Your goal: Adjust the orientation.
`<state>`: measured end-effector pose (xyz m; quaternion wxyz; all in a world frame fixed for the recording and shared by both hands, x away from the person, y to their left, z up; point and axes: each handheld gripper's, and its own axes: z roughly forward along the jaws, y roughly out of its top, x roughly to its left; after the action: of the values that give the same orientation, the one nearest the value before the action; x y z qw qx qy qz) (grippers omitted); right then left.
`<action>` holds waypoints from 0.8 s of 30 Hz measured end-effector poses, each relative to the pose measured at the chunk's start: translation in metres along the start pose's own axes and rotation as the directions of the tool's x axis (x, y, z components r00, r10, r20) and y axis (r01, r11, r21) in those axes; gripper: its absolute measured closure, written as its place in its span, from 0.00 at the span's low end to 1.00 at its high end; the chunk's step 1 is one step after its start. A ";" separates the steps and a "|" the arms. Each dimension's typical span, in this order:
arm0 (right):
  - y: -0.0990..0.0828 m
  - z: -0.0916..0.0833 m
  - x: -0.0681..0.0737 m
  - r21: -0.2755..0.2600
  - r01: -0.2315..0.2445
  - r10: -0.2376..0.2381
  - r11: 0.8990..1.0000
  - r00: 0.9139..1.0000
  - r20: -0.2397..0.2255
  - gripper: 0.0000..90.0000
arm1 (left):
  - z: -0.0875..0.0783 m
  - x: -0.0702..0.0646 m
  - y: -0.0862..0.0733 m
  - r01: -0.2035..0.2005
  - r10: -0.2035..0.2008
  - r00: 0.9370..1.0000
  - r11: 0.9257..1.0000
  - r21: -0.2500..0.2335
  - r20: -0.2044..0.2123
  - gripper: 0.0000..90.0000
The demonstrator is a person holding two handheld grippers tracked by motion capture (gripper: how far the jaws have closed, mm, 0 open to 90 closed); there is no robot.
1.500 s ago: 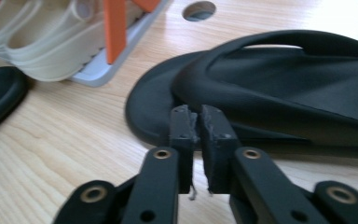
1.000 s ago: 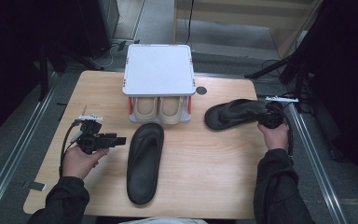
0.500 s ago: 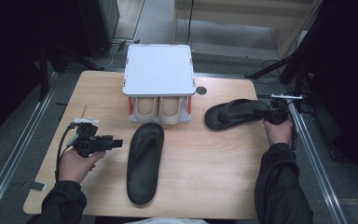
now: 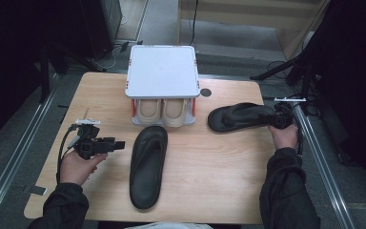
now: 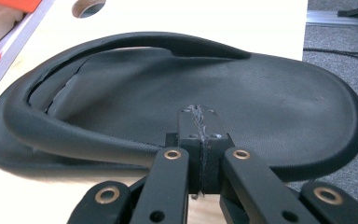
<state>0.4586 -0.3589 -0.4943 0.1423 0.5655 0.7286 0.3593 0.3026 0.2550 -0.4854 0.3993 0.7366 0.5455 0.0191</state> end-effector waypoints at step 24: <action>-0.027 -0.015 0.053 0.061 0.120 -0.117 0.991 0.992 -0.058 1.00 | 0.009 0.006 0.017 -0.013 0.013 1.000 1.000 0.012 0.010 0.44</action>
<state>0.4129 -0.3187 -0.4915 0.1254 0.5156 0.7757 0.3417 0.3228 0.2536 -0.4840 0.3974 0.7426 0.5389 0.0149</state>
